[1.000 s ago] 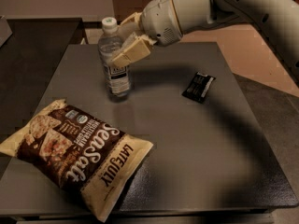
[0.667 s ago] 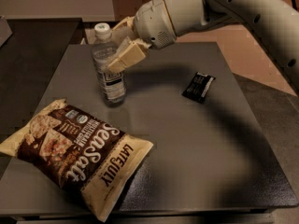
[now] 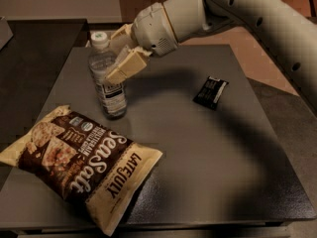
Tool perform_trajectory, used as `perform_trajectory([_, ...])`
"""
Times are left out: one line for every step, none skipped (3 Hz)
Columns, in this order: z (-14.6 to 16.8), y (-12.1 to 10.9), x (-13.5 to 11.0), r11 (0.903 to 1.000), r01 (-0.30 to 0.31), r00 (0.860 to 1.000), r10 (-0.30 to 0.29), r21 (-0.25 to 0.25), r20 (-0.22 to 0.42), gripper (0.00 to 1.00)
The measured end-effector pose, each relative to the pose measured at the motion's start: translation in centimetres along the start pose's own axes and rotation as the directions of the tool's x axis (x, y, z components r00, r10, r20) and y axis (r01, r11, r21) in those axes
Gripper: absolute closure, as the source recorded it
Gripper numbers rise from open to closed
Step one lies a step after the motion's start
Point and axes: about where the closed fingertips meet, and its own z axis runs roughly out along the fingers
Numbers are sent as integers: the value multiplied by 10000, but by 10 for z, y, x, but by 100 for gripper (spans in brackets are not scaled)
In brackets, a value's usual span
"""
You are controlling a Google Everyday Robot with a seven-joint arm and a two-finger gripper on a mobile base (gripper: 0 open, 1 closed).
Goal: Move blue plastic bottle near brown chip bag
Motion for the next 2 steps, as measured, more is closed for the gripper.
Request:
perform_trajectory([7, 1, 2, 9997, -149, 9999, 150, -193, 20, 59])
perform_trajectory([13, 0, 6, 9989, -327, 9995, 325, -339, -48, 35])
